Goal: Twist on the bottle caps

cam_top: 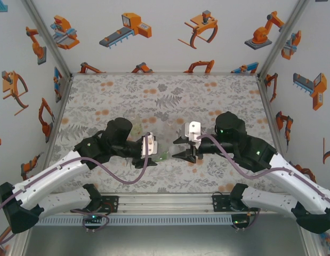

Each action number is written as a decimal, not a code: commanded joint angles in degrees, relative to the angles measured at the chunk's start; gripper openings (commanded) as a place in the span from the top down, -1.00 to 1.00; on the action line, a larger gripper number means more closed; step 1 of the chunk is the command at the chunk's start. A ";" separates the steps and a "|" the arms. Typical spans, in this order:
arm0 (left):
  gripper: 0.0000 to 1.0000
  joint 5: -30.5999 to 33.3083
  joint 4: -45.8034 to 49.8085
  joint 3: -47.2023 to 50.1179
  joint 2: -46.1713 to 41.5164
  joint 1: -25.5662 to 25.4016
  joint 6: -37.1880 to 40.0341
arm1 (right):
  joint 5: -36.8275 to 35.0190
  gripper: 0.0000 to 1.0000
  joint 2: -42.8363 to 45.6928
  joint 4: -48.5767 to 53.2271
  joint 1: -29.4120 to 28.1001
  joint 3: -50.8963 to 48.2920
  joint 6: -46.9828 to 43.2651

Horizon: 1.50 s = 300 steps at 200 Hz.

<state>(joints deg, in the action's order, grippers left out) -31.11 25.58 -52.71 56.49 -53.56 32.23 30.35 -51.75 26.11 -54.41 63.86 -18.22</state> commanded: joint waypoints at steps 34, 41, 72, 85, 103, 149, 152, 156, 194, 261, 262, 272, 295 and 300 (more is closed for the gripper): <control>1.00 -1.08 1.23 -1.06 -1.15 -0.12 1.22 | 0.93 0.54 -0.62 -2.69 -0.12 -0.34 0.68; 1.00 -0.90 1.14 -1.03 -1.26 -0.13 1.23 | 0.41 0.64 -0.72 -3.34 -0.17 -0.37 2.20; 1.00 2.20 -0.36 -0.73 -1.34 -0.14 0.47 | -2.71 1.00 -0.38 -9.50 -0.21 -2.62 16.59; 1.00 3.95 -0.89 -0.66 -1.11 -0.14 0.44 | -4.28 1.00 -0.03 -13.65 -0.21 -4.55 25.73; 1.00 5.54 -1.49 -0.60 -0.94 -0.10 0.81 | -11.76 1.00 0.58 -17.21 -0.96 -7.00 40.35; 1.00 8.85 -4.00 -0.34 -0.49 -0.13 -0.06 | -31.20 1.00 -0.32 -6.35 -1.75 -4.52 77.03; 1.00 8.99 -3.98 -0.44 -0.46 -0.14 -0.15 | -31.97 1.00 -0.43 -5.40 -1.72 -4.04 79.35; 1.00 9.24 -4.02 -0.46 -0.42 -0.14 -0.15 | -32.58 1.00 -0.62 -3.90 -1.73 -3.58 82.34; 1.00 11.73 -2.66 -1.73 -0.02 -0.14 0.16 | -31.83 1.00 -1.42 -2.61 -1.72 -3.83 98.84; 1.00 10.57 -1.83 -2.68 0.11 -0.10 0.39 | -29.79 -0.02 -1.75 -1.28 -1.75 1.65 81.52; 1.00 10.56 -1.80 -2.67 0.11 -0.12 0.39 | -29.76 -0.03 -1.77 -1.26 -1.71 1.63 80.98; 1.00 10.06 -1.30 -3.08 0.24 -0.10 0.24 | -29.45 -0.15 -1.06 -1.19 -1.74 2.10 76.45; 1.00 8.19 -0.71 -3.37 -0.10 -0.14 -0.31 | -27.87 -0.21 0.64 -2.31 -1.70 2.18 66.97; 1.00 7.72 -0.71 -3.28 -0.28 -0.14 -0.63 | -27.51 -0.20 0.89 -2.61 -1.69 2.10 65.30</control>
<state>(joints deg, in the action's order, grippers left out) -19.68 25.23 -54.02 56.66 -53.34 31.70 0.99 -52.73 25.02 -56.03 64.27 59.68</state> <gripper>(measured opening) 0.540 0.601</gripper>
